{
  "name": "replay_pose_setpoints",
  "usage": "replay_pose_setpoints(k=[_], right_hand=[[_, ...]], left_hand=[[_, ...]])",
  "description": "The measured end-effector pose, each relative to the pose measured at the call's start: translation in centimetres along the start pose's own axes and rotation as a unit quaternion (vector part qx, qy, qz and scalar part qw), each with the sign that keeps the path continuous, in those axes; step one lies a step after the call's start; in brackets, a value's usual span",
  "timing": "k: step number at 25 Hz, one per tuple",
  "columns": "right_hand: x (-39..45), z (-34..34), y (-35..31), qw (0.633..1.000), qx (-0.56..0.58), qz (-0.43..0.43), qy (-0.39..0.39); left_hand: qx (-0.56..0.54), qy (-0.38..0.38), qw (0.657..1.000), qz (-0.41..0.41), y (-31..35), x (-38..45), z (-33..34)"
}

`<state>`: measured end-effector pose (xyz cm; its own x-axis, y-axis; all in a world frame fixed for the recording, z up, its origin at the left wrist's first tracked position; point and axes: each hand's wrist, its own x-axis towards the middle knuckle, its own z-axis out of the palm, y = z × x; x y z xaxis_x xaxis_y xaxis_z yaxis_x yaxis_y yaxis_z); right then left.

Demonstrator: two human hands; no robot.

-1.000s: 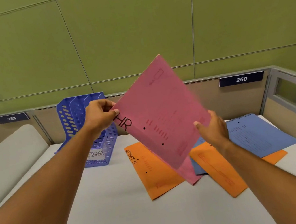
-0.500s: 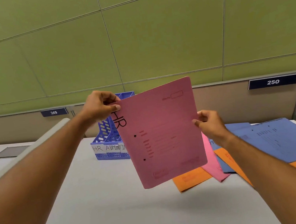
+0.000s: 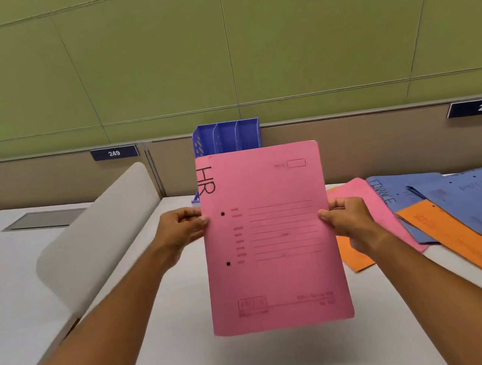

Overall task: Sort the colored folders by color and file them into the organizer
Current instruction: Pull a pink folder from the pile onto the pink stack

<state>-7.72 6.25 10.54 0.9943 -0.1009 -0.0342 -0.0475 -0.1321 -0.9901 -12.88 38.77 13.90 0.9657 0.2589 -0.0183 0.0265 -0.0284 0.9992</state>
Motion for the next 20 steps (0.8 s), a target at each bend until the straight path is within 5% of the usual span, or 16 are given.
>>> replay_pose_setpoints(k=[9,20], right_hand=[[-5.1,11.1,6.7,0.987,-0.036,0.154,0.001],[-8.5,20.6,12.5,0.972,-0.066,0.223,-0.041]], left_hand=[[0.014,-0.028,0.986,-0.162,-10.0,-3.5,-11.5],[0.156,0.147,0.951,-0.223,-16.3,-2.9,-18.6]])
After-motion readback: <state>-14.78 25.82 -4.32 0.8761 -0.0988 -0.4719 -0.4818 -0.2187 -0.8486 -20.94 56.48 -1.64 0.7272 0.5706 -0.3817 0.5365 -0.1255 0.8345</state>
